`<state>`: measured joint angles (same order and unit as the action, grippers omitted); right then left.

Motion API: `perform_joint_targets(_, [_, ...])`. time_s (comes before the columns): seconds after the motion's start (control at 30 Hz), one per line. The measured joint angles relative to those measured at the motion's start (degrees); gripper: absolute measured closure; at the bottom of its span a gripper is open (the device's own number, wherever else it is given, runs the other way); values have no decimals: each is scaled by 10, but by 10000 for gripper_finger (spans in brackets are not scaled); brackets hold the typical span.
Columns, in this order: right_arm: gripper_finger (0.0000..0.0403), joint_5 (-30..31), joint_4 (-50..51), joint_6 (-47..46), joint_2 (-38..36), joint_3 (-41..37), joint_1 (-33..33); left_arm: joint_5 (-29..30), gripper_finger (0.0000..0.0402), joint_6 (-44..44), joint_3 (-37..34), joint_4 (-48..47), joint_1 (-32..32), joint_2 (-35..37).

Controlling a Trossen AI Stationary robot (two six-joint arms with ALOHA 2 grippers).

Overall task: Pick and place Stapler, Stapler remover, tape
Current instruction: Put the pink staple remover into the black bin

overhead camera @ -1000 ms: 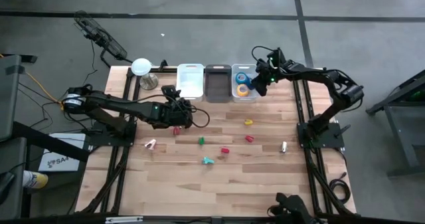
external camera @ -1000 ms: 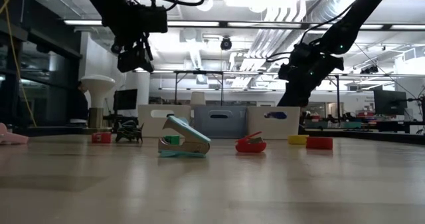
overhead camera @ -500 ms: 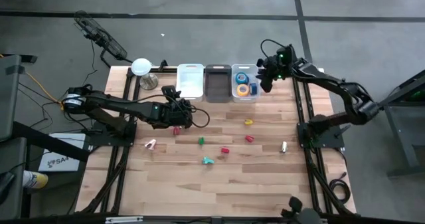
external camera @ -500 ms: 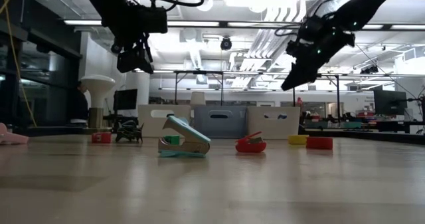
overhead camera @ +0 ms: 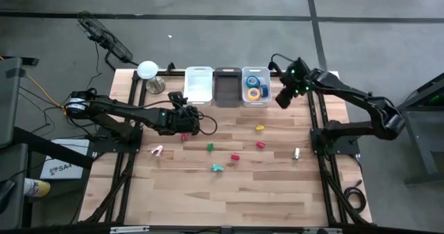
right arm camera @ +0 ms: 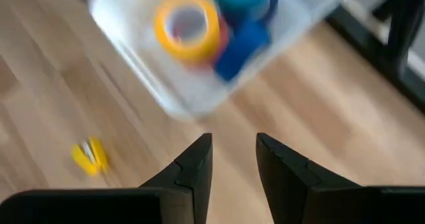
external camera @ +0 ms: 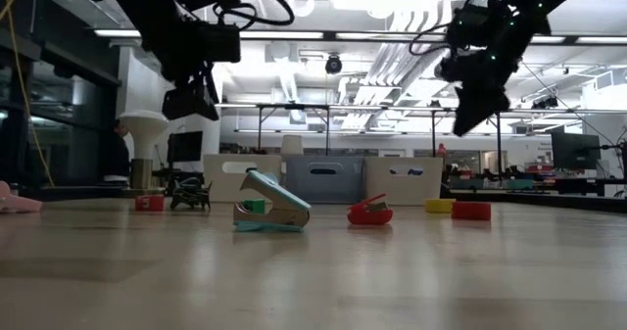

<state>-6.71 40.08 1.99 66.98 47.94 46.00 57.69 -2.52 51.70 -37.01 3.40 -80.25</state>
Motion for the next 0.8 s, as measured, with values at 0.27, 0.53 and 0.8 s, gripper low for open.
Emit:
perform_joint_targets(0.27, [294, 133, 192, -96, 0, 0, -81, -10, 219, -11, -2, 13, 13, 0])
perform_joint_targets(0.53, [266, 136, 298, -216, 0, 0, -180, -31, 218, -76, -2, 59, 23, 0])
perform_joint_targets(0.8, [207, 45, 332, -390, 0, 0, -274, -73, 218, -111, -2, 73, 23, 0])
